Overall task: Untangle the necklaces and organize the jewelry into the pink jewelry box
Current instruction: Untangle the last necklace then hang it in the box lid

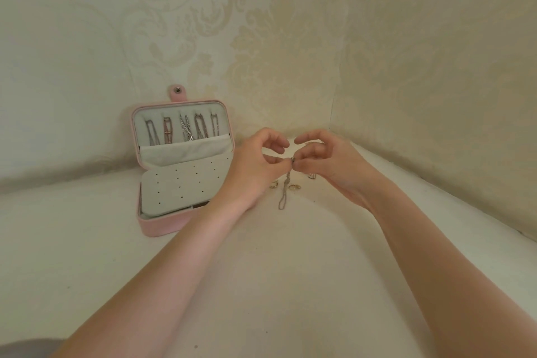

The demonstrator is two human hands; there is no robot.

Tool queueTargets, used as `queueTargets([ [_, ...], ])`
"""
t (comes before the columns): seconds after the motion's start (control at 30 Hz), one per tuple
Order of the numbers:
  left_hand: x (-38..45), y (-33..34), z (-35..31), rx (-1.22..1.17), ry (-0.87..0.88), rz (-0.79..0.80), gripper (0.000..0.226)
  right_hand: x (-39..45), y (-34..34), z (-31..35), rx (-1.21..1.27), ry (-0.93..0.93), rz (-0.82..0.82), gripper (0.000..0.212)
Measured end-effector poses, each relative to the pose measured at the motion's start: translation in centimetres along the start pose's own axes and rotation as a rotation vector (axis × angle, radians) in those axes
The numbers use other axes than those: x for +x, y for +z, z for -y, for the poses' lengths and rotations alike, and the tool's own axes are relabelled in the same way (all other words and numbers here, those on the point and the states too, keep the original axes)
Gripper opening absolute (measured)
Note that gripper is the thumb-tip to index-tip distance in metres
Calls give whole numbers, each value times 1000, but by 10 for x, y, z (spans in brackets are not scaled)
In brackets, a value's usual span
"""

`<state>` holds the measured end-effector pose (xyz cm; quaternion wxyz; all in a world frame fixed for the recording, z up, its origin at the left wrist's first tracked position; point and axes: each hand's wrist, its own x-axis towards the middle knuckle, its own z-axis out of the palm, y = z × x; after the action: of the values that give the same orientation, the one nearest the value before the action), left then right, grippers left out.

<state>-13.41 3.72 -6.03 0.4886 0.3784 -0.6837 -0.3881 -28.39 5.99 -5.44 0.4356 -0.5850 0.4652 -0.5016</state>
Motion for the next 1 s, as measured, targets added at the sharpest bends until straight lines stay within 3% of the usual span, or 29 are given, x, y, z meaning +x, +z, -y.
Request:
queueTargets([
  [0.33, -1, -1, -4, -179, -53, 120, 34, -1, 4, 3, 242, 76, 29, 32],
  [0.53, 3, 5, -5, -438, -276, -54, 24, 4, 18, 0, 145, 96, -33, 29],
  [0.77, 4, 7, -10, -516, -216, -150, 26, 6, 32, 2, 152, -76, -143, 26],
  [1.0, 3, 11, -6, -609, -418, 24, 24, 5, 41, -2, 291, -59, -233, 25],
])
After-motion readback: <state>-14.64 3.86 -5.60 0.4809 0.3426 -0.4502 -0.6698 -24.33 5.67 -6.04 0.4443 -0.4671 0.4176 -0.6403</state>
